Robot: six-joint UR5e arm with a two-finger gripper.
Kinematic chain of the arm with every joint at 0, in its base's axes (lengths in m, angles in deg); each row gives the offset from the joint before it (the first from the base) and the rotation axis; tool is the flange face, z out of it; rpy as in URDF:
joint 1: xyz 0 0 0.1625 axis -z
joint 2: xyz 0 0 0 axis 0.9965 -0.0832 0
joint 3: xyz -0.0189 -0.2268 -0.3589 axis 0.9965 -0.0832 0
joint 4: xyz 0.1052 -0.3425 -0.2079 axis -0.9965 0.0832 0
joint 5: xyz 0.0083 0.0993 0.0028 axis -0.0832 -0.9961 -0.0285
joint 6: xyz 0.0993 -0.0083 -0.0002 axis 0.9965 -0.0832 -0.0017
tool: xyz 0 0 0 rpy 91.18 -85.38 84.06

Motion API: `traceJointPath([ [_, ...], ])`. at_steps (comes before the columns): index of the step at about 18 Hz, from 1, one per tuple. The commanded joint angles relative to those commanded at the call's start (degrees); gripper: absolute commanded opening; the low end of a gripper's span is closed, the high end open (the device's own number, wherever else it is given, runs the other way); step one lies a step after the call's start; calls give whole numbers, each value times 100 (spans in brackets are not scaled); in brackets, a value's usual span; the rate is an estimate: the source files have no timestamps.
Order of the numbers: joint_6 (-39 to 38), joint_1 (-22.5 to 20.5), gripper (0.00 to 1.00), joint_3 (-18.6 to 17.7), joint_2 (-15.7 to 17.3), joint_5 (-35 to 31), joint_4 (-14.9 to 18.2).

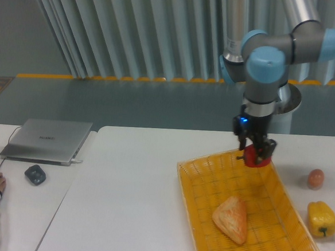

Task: Place the red peppers in a basket
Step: 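Lower the red pepper into the basket and open the gripper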

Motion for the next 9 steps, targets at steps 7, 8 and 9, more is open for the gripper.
traceJointPath([
  [7, -494, 591, 84, 158, -546, -510, -353],
  [8, -468, 591, 96, 158, -537, -536, -353],
  [9, -468, 591, 100, 158, -529, -545, -353],
])
